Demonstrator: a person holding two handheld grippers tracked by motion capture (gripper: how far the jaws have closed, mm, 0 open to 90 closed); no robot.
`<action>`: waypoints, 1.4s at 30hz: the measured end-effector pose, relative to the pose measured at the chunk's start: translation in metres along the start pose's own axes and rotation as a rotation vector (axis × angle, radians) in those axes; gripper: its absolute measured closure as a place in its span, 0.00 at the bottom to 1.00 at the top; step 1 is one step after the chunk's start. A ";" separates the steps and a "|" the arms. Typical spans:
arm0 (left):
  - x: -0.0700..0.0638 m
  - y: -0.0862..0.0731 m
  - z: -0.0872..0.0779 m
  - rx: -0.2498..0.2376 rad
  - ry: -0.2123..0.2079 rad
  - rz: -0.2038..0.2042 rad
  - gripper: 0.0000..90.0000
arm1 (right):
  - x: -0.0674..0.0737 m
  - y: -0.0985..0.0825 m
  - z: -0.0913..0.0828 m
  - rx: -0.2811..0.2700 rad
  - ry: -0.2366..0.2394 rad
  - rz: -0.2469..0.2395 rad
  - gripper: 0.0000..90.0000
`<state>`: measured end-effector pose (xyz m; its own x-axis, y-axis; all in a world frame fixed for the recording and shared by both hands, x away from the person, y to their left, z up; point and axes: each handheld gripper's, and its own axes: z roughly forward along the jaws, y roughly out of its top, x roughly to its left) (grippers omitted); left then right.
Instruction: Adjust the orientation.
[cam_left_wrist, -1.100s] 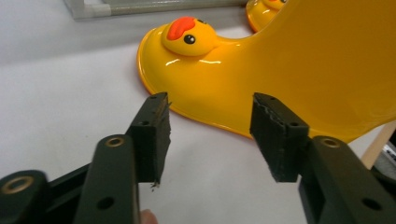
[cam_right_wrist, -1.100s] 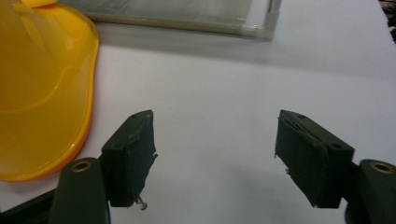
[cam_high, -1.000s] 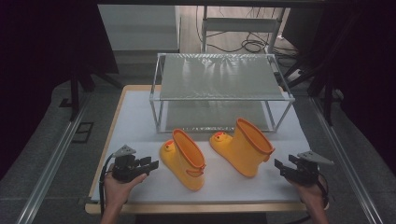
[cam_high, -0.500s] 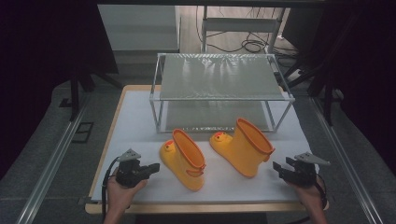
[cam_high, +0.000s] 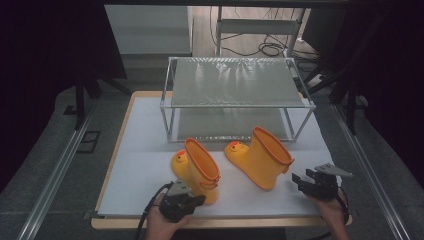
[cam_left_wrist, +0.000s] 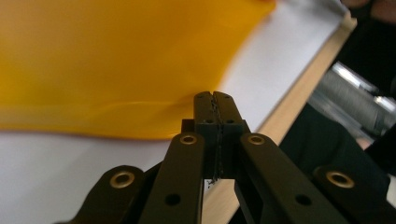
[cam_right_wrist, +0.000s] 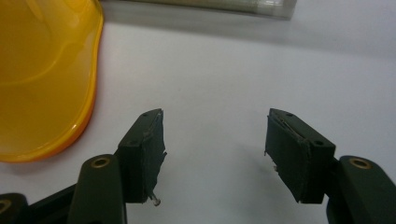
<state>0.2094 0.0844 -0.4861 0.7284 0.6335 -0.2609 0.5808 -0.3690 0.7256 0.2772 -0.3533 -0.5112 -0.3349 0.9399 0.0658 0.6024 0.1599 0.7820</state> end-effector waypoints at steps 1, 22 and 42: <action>-0.004 0.000 0.004 -0.002 -0.007 0.007 1.00 | 0.000 0.000 0.000 0.002 0.000 -0.001 0.41; -0.019 0.008 0.028 -0.098 0.103 0.024 1.00 | -0.001 -0.001 -0.002 -0.005 -0.014 0.008 0.41; 0.023 -0.034 -0.037 -0.109 0.132 -0.089 1.00 | -0.004 -0.001 -0.003 -0.004 -0.014 0.019 0.41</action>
<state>0.1928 0.1364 -0.4935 0.6177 0.7468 -0.2463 0.5926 -0.2361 0.7702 0.2752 -0.3580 -0.5102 -0.3131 0.9470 0.0719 0.6053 0.1406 0.7835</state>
